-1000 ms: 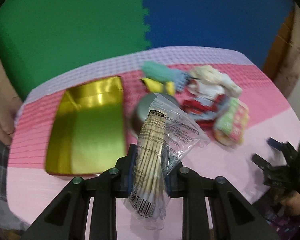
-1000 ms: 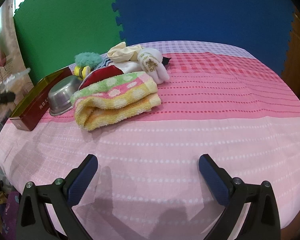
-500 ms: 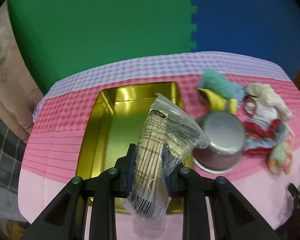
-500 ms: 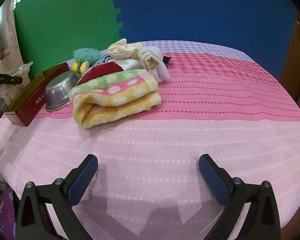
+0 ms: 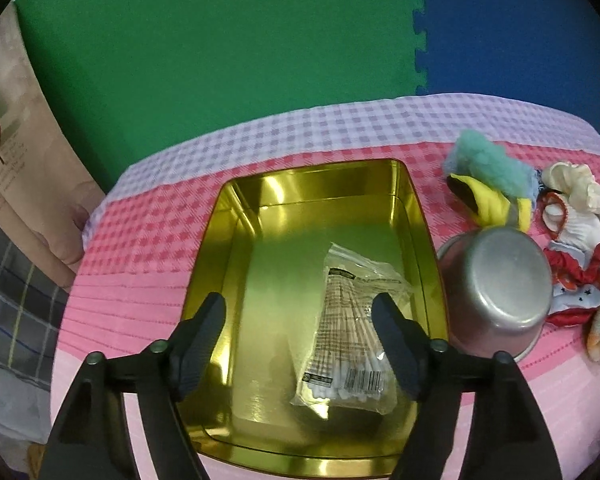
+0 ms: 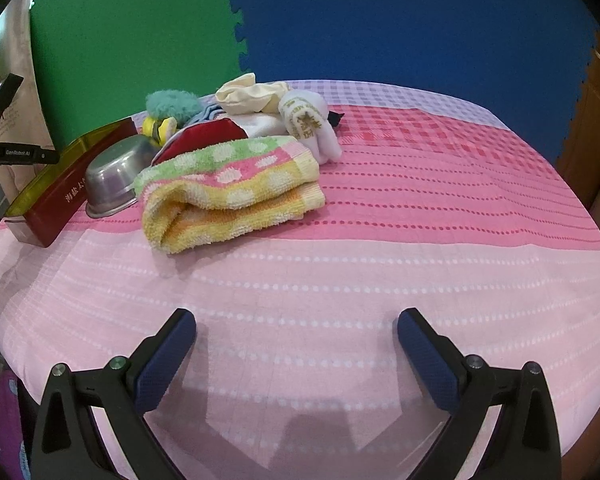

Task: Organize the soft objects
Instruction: 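Carry the cotton swab bag into the red tin and open the left gripper, then grasp the folded striped towel with the right gripper, then lower the towel into the red tin and open the right gripper, then grasp the teal fluffy scrunchie with the left gripper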

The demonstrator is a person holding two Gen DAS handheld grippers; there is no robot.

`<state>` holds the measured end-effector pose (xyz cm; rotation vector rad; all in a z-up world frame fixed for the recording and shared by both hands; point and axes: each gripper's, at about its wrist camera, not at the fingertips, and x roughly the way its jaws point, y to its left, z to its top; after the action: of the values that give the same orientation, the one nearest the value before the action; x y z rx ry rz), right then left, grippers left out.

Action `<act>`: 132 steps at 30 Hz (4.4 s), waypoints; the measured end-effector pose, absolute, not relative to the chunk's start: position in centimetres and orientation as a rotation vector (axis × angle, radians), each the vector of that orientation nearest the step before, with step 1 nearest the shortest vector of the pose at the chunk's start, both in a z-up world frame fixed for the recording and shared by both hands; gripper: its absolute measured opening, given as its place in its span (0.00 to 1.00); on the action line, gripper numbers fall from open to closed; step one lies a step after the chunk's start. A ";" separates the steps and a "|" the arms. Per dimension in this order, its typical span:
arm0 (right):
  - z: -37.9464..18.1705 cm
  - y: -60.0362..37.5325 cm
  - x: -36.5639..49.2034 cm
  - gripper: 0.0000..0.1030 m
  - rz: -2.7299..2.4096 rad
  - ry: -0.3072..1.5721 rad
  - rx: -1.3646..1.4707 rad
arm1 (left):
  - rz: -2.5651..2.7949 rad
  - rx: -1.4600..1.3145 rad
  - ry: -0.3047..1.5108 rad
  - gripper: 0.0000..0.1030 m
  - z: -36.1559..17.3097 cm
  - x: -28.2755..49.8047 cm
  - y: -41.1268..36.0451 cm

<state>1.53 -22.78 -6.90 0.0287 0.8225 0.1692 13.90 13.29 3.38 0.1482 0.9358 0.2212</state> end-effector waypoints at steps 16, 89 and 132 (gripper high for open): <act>-3.9 -23.1 4.2 1.00 0.333 0.916 0.335 | 0.114 -0.109 0.867 0.90 6.4 2.9 9.9; 0.7 13.3 20.2 0.62 0.772 0.916 -0.154 | 0.282 -0.167 0.979 0.94 1.4 -3.9 14.1; -5.2 -29.8 12.6 0.70 0.135 0.723 0.067 | -0.337 -0.133 1.160 0.96 3.8 31.3 3.6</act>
<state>12.59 -29.79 -5.18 0.0670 0.7226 0.1347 31.35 3.62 3.81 -0.1333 1.1596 -0.3365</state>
